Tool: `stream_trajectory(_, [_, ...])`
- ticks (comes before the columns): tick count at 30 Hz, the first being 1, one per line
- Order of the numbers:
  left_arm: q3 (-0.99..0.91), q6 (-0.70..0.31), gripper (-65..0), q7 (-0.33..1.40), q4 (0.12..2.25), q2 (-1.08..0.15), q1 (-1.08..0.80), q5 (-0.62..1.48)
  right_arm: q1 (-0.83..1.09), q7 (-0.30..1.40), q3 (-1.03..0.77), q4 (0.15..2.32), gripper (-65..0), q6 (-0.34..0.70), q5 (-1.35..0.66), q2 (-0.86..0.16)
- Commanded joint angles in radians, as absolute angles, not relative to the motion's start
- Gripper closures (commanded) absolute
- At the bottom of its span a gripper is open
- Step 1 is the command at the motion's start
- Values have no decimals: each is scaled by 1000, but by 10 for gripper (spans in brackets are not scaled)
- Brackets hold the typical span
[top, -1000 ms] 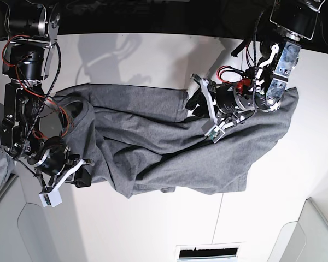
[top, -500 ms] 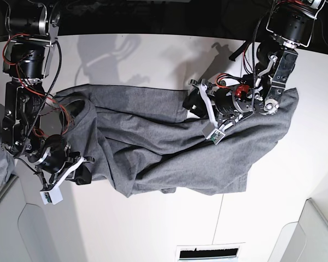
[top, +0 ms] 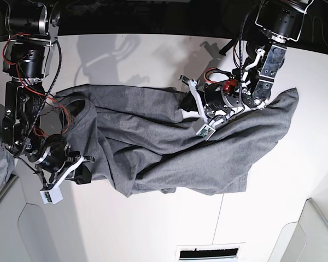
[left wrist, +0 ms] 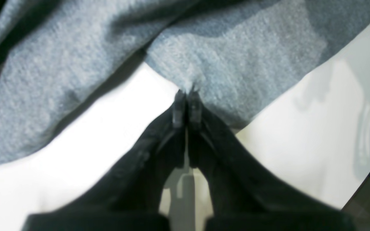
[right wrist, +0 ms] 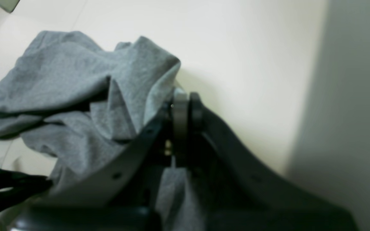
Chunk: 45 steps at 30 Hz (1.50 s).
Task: Layout the t-shirt on the table in an organized manner, then fold the t-shirt properly
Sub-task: 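Drag the pinched fabric with the left gripper away from the right gripper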
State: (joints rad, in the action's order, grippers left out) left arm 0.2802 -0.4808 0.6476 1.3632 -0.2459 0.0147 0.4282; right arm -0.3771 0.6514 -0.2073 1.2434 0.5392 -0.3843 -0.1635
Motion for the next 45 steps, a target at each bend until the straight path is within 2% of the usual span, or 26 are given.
stream_trajectory(1, [276, -498, 0, 683, 1378, -271, 28, 427, -407, 617, -211, 1257, 0, 546, -395, -169])
stream_trajectory(5, [276, -573, 0, 765, 1417, -377, 10, 527, -409, 580, -211, 1257, 0, 546, -339, -185])
stream_trajectory(13, [276, -573, 0, 761, 1519, -651, -36, 599, -409, 576, -211, 1257, 0, 546, -385, -270])
stream_trajectory(19, [276, -579, 0, 787, 1585, -748, -36, 662, -407, 580, -211, 1257, 0, 546, -385, -282])
stream_trajectory(22, [276, -683, 0, 859, 1630, -753, -37, 770, -406, 580, -211, 1257, 0, 546, -385, -282])
stream_trajectory(23, [276, -698, 0, 885, 1642, -753, -40, 825, -406, 580, -211, 1257, -37, 546, -385, -282])
stream_trajectory(26, [276, -698, -13, 927, 1666, -753, -68, 926, -406, 580, -212, 1257, -283, 533, -382, -282])
stream_trajectory(27, [276, -698, -51, 928, 1669, -753, -82, 944, -407, 580, -213, 1257, -330, 517, -379, -283])
stream_trajectory(28, [276, -698, -91, 928, 1669, -753, -97, 957, -407, 579, -220, 1258, -346, 504, -374, -283])
stream_trajectory(30, [276, -698, -166, 928, 1669, -753, -128, 980, -407, 575, -249, 1258, -345, 479, -374, -282])
stream_trajectory(32, [276, -698, -212, 928, 1669, -753, -153, 992, -407, 567, -290, 1258, -345, 459, -377, -282])
stream_trajectory(40, [212, -698, -216, 916, 1670, -749, -166, 1028, -406, 541, -337, 1238, -345, 455, -344, -276])
stream_trajectory(45, [104, -698, -216, 909, 1669, -710, -166, 1075, -409, 440, -319, 1102, -345, 415, -259, -274])
